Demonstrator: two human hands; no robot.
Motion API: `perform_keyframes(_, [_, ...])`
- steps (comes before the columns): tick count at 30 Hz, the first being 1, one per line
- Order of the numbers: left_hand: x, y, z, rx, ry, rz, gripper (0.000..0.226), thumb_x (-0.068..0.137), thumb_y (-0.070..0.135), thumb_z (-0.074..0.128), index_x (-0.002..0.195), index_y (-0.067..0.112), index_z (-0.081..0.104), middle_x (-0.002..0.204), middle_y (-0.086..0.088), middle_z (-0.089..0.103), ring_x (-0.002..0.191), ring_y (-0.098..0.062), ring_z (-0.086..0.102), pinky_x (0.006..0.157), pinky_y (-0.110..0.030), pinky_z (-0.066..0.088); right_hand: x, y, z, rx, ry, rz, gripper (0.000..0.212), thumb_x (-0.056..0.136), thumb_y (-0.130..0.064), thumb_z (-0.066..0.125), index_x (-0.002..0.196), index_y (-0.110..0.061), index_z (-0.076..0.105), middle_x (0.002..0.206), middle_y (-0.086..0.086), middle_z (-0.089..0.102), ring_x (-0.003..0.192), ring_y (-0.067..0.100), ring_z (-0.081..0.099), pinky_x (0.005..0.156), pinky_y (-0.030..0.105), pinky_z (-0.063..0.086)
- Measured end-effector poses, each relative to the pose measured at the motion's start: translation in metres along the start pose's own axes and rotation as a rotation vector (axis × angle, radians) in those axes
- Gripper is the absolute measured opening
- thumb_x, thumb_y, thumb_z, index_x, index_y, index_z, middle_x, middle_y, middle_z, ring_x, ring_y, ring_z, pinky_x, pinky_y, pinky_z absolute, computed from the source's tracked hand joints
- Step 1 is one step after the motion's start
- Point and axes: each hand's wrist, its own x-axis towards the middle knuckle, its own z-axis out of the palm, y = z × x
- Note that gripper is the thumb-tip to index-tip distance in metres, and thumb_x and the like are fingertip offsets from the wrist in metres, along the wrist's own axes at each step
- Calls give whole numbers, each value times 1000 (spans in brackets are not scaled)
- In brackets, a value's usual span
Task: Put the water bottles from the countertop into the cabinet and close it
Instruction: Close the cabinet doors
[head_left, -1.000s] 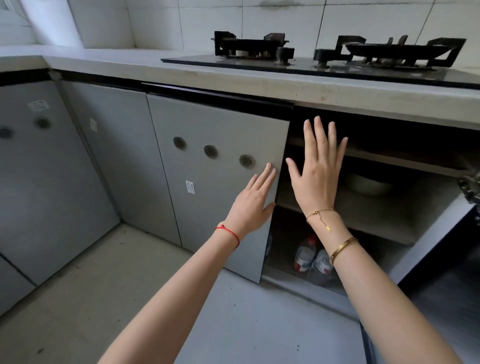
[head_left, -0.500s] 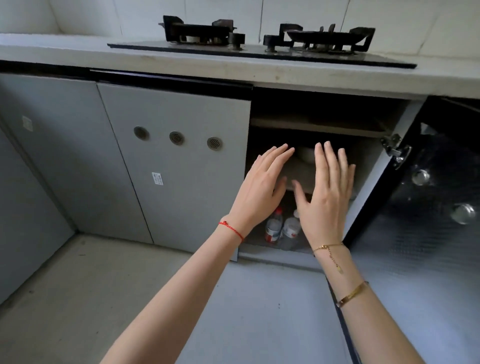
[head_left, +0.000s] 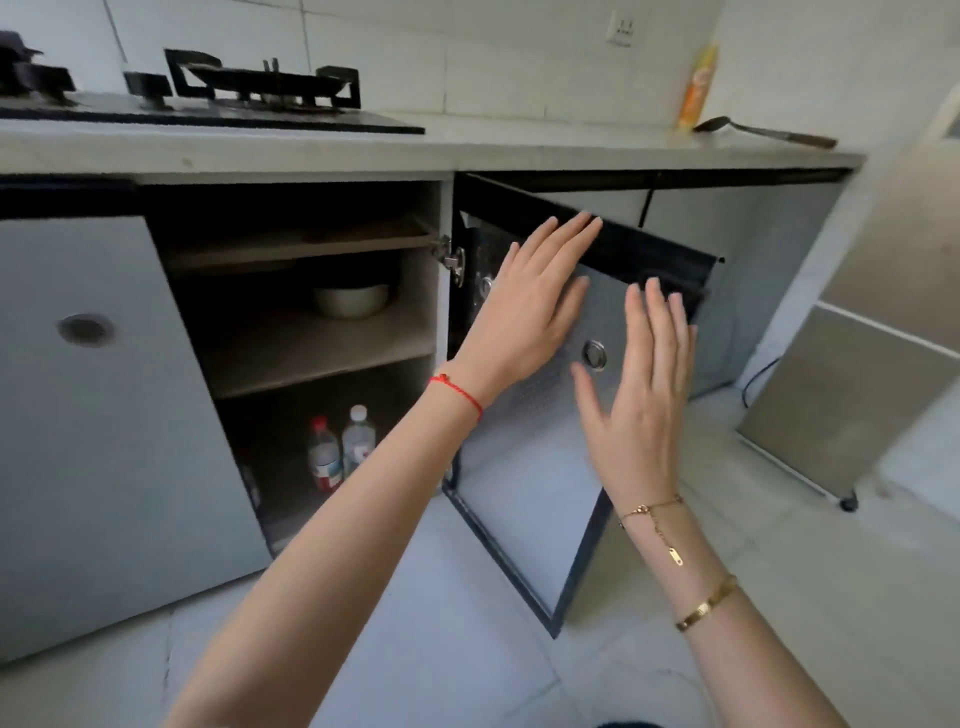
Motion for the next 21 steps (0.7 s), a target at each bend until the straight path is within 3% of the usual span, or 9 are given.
perform_keyframes(4, [33,26,16,14,-43,6,50,104,30,33,153,21,26,161,3,26,151,-24,14,119,-58,15,7,31,-20,-106,22,74,72,95,-31,53,150,-4,16,160,11,15,149,25,8,122,45,10])
perform_keyframes(7, [41,31,23,32,-79,-24,45,105,32,29,150,24,34,157,6,33,151,-21,11,119,-59,10,10,44,-22,-132,4,91,75,95,-34,53,151,-4,13,160,12,13,149,26,8,122,41,6])
perform_keyframes(11, [34,28,22,41,-64,-38,43,105,32,28,146,27,37,152,10,38,151,-19,13,119,-60,11,9,45,-14,-82,-36,79,76,95,-38,52,151,-3,13,160,12,13,149,26,8,120,49,16])
perform_keyframes(21, [-10,26,-20,65,-37,-73,46,104,38,26,149,27,31,155,12,32,150,-15,12,119,-58,12,-11,2,-7,125,-13,-80,77,93,-35,61,149,0,20,158,14,18,149,28,12,117,50,24])
